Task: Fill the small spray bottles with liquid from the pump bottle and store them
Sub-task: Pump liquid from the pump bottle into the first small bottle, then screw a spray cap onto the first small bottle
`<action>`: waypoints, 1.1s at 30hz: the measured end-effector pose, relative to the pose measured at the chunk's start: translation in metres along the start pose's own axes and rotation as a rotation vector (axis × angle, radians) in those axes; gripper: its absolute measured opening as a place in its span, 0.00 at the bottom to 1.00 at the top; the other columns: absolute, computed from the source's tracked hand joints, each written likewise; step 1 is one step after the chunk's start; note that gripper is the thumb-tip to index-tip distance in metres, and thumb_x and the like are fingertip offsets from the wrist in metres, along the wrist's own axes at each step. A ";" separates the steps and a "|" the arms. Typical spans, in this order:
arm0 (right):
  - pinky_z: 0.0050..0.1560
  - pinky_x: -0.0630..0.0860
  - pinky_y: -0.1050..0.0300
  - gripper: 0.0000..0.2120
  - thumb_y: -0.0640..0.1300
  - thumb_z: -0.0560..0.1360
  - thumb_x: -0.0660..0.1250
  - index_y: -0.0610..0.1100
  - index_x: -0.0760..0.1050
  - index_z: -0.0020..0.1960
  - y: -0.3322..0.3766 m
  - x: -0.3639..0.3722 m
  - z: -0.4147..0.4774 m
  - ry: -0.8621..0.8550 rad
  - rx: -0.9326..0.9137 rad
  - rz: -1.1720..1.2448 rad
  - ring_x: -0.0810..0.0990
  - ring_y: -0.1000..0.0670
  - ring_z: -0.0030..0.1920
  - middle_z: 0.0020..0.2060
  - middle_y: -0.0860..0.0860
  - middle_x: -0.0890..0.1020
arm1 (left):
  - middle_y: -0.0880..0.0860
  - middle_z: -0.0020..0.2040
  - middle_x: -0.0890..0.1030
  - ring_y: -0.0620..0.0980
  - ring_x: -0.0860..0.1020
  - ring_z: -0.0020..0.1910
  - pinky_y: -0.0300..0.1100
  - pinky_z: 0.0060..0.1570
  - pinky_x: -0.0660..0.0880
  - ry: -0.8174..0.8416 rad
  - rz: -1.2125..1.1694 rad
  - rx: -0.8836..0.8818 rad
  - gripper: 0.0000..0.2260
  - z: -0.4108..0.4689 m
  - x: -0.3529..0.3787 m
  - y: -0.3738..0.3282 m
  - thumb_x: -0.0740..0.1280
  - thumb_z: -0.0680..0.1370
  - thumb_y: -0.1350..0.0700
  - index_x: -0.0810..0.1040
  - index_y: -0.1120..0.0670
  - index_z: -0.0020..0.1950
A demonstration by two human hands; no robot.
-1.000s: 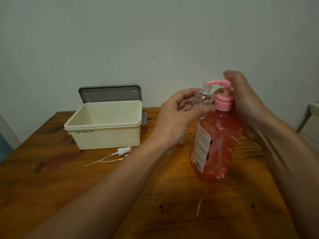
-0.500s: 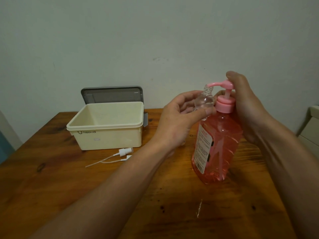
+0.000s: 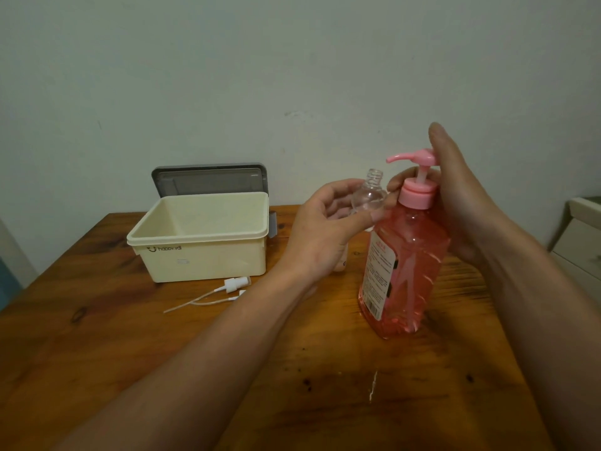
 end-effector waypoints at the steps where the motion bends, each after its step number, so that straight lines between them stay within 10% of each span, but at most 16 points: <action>1: 0.36 0.79 0.56 0.34 0.75 0.69 0.57 0.44 0.80 0.40 0.001 0.000 -0.001 0.004 -0.006 -0.003 0.83 0.46 0.34 0.34 0.45 0.84 | 0.49 0.55 0.83 0.42 0.82 0.53 0.30 0.46 0.77 -0.001 0.010 -0.001 0.20 -0.001 -0.002 0.001 0.75 0.71 0.60 0.76 0.52 0.61; 21: 0.71 0.68 0.53 0.18 0.56 0.78 0.65 0.56 0.72 0.67 0.078 0.001 -0.052 -0.397 -0.633 -0.363 0.72 0.61 0.67 0.66 0.60 0.75 | 0.49 0.55 0.83 0.41 0.82 0.50 0.30 0.45 0.77 -0.058 0.059 -0.020 0.20 -0.025 -0.050 0.009 0.74 0.72 0.61 0.76 0.51 0.63; 33: 0.63 0.75 0.59 0.21 0.47 0.77 0.69 0.50 0.72 0.68 0.015 0.080 -0.053 -0.156 -0.535 -0.330 0.75 0.61 0.63 0.63 0.58 0.77 | 0.47 0.56 0.82 0.41 0.80 0.54 0.34 0.51 0.78 -0.116 0.157 -0.019 0.18 -0.040 -0.077 0.021 0.75 0.72 0.58 0.77 0.48 0.60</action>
Point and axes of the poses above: each hand's wrist, its own z-axis towards the middle knuckle, its own x-axis out of the palm, y = z × x, the point moved 8 cm from there along z, towards the middle knuckle
